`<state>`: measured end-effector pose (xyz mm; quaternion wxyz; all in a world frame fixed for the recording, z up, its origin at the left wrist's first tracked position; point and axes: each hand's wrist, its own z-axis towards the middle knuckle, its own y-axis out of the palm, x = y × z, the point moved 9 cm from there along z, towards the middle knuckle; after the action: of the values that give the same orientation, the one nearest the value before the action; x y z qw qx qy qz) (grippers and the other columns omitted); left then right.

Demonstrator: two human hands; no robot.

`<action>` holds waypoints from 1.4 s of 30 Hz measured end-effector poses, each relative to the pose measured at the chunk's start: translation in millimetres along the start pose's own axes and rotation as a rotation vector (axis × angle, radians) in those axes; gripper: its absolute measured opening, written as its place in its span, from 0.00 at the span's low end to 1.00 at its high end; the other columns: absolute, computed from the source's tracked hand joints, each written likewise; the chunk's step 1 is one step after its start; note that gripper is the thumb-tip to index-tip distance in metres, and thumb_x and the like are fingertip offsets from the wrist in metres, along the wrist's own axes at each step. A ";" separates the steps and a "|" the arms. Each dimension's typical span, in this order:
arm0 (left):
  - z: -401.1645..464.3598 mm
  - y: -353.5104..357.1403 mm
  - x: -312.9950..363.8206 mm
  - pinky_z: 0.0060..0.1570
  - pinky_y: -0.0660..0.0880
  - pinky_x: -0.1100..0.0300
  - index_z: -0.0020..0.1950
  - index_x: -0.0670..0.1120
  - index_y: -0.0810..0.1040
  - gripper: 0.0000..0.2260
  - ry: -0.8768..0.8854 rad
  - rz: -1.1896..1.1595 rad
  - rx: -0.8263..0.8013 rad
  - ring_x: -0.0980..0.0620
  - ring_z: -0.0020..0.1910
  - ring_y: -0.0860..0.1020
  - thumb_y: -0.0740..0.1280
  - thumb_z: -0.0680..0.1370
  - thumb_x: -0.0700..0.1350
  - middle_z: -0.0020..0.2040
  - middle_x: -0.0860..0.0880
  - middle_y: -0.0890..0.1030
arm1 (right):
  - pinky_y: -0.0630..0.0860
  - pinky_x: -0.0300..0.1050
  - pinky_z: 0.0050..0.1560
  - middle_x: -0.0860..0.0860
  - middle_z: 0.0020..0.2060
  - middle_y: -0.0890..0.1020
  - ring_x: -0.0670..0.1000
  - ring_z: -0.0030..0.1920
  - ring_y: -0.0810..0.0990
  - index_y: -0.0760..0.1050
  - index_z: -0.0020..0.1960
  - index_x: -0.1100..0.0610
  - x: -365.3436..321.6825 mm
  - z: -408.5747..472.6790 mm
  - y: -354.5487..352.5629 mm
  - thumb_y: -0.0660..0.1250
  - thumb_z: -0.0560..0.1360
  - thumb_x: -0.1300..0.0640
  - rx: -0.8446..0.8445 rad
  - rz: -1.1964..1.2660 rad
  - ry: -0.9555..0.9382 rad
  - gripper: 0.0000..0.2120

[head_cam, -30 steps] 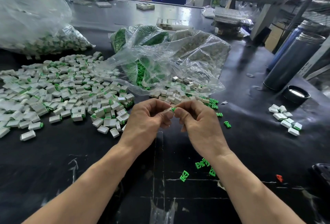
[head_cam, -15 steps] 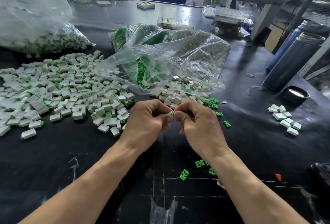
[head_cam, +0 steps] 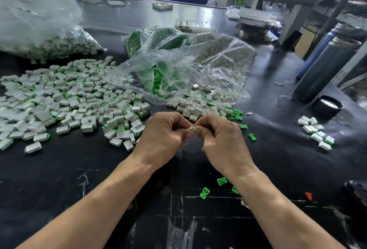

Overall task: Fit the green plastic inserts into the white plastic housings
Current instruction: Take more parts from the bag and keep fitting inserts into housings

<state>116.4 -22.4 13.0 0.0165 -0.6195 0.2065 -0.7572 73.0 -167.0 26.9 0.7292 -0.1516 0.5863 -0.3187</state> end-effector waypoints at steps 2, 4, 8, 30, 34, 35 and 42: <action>0.6 -0.4 -1.4 0.34 0.81 0.58 0.40 0.46 0.85 0.09 -0.001 0.008 -0.008 0.56 0.30 0.80 0.75 0.74 0.32 0.31 0.51 0.83 | 0.68 0.32 0.38 0.42 0.34 0.79 0.41 0.36 0.75 0.83 0.46 0.55 -1.1 -0.7 0.6 0.72 0.78 0.62 -0.002 -0.017 -0.010 0.04; 1.3 0.2 -2.6 0.33 0.78 0.62 0.40 0.48 0.86 0.10 0.007 0.051 -0.026 0.58 0.29 0.79 0.75 0.74 0.33 0.30 0.53 0.82 | 0.68 0.31 0.38 0.43 0.35 0.80 0.41 0.37 0.75 0.84 0.46 0.56 -2.5 -0.9 2.5 0.73 0.78 0.62 -0.011 -0.045 -0.027 0.03; 3.5 -0.7 -5.2 0.33 0.80 0.56 0.39 0.49 0.86 0.10 0.010 0.089 -0.033 0.56 0.30 0.80 0.75 0.74 0.34 0.31 0.52 0.83 | 0.74 0.36 0.41 0.44 0.35 0.82 0.44 0.38 0.78 0.84 0.45 0.53 2.2 -0.1 5.1 0.73 0.78 0.62 -0.014 -0.013 0.008 0.05; -5.0 34.1 -3.3 0.37 0.82 0.55 0.51 0.36 0.79 0.03 -0.152 -0.582 -0.167 0.46 0.34 0.79 0.70 0.79 0.35 0.38 0.39 0.79 | 0.59 0.41 0.23 0.47 0.24 0.69 0.49 0.23 0.65 0.71 0.25 0.49 33.4 -9.9 47.7 0.52 0.73 0.23 -0.235 0.656 0.487 0.35; -4.7 35.8 -2.6 0.44 0.79 0.60 0.50 0.39 0.81 0.03 -0.136 -0.593 -0.181 0.50 0.38 0.79 0.70 0.78 0.35 0.38 0.44 0.81 | 0.55 0.40 0.22 0.45 0.22 0.64 0.47 0.23 0.59 0.67 0.24 0.49 26.9 -12.5 45.4 0.53 0.74 0.25 -0.226 0.727 0.490 0.33; -4.8 36.6 -2.5 0.45 0.79 0.60 0.50 0.39 0.81 0.03 -0.135 -0.599 -0.189 0.50 0.38 0.79 0.70 0.78 0.35 0.38 0.44 0.81 | 0.55 0.40 0.22 0.45 0.23 0.64 0.47 0.23 0.58 0.66 0.24 0.49 24.4 -12.9 45.1 0.54 0.73 0.25 -0.224 0.747 0.485 0.32; -5.6 37.6 -3.8 0.43 0.79 0.56 0.48 0.40 0.81 0.02 -0.139 -0.622 -0.186 0.50 0.35 0.78 0.69 0.78 0.35 0.36 0.44 0.80 | 0.58 0.35 0.20 0.44 0.21 0.63 0.44 0.20 0.59 0.73 0.20 0.47 17.4 -11.6 44.7 0.49 0.84 0.34 -0.205 0.726 0.469 0.38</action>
<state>103.3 -54.0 -4.0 -0.2581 -0.7019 0.0741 -0.6597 76.7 -142.9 -16.0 0.6222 0.0690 0.7798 -0.0082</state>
